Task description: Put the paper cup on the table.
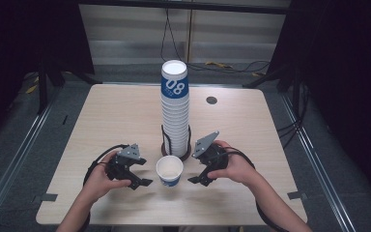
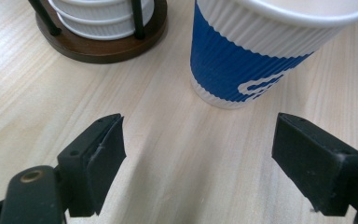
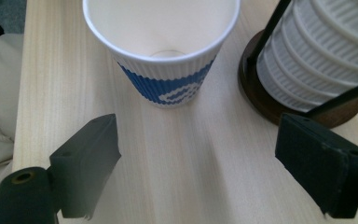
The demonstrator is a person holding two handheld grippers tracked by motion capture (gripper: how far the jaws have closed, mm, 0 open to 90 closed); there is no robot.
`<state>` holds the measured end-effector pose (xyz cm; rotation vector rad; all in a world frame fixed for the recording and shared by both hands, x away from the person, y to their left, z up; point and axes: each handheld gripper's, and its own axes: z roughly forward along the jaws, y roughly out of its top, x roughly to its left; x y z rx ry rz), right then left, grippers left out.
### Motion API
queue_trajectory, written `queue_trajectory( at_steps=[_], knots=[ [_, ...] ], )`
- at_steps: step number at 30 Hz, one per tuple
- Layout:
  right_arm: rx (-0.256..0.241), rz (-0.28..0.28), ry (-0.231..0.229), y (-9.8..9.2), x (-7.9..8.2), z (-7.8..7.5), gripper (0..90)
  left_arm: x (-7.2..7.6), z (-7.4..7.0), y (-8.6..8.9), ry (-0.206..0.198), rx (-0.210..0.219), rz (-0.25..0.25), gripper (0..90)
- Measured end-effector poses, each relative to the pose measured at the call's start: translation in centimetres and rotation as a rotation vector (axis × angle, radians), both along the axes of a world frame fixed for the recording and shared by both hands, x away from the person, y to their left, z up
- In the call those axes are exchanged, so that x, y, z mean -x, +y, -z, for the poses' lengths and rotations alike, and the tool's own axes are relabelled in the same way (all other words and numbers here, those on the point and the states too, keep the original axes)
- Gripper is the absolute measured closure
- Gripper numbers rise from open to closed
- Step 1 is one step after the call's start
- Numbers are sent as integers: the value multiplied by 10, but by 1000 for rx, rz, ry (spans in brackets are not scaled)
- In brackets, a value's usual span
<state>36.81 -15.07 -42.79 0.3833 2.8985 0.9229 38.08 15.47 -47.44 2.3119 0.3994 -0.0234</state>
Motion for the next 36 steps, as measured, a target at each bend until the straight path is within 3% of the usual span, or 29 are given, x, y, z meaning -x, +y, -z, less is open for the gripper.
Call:
queue_trajectory(
  at_steps=[1, 2, 4, 5, 8, 9, 21, 26, 36],
  knots=[
    [-9, 5, 2, -2, 0, 2, 129, -1, -1, 1, -6, -22, 1, 169],
    [-14, 12, 8, -3, 1, 3, 129, 0, 0, 1, -4, 4, -16, 168],
    [-21, 23, 13, -7, 3, 6, 129, 0, 1, 4, 2, 0, -8, 165],
    [-22, 28, 17, -9, 3, 8, 129, 0, 1, 5, -4, -29, -6, 165],
    [-34, 49, 25, -15, 3, 12, 129, -1, 3, 8, -3, -22, -8, 165],
    [-38, 53, 23, -17, 3, 13, 129, -1, 3, 8, -1, -2, -19, 165],
    [-74, 116, 33, -39, 5, 27, 129, -5, 9, 16, 14, -38, -34, 163],
    [-75, 138, 30, -48, 6, 32, 129, -6, 11, 19, 16, -27, -40, 163],
    [-98, 195, 33, -66, 9, 39, 129, -8, 12, 28, 15, -51, -54, 163]
  ],
)
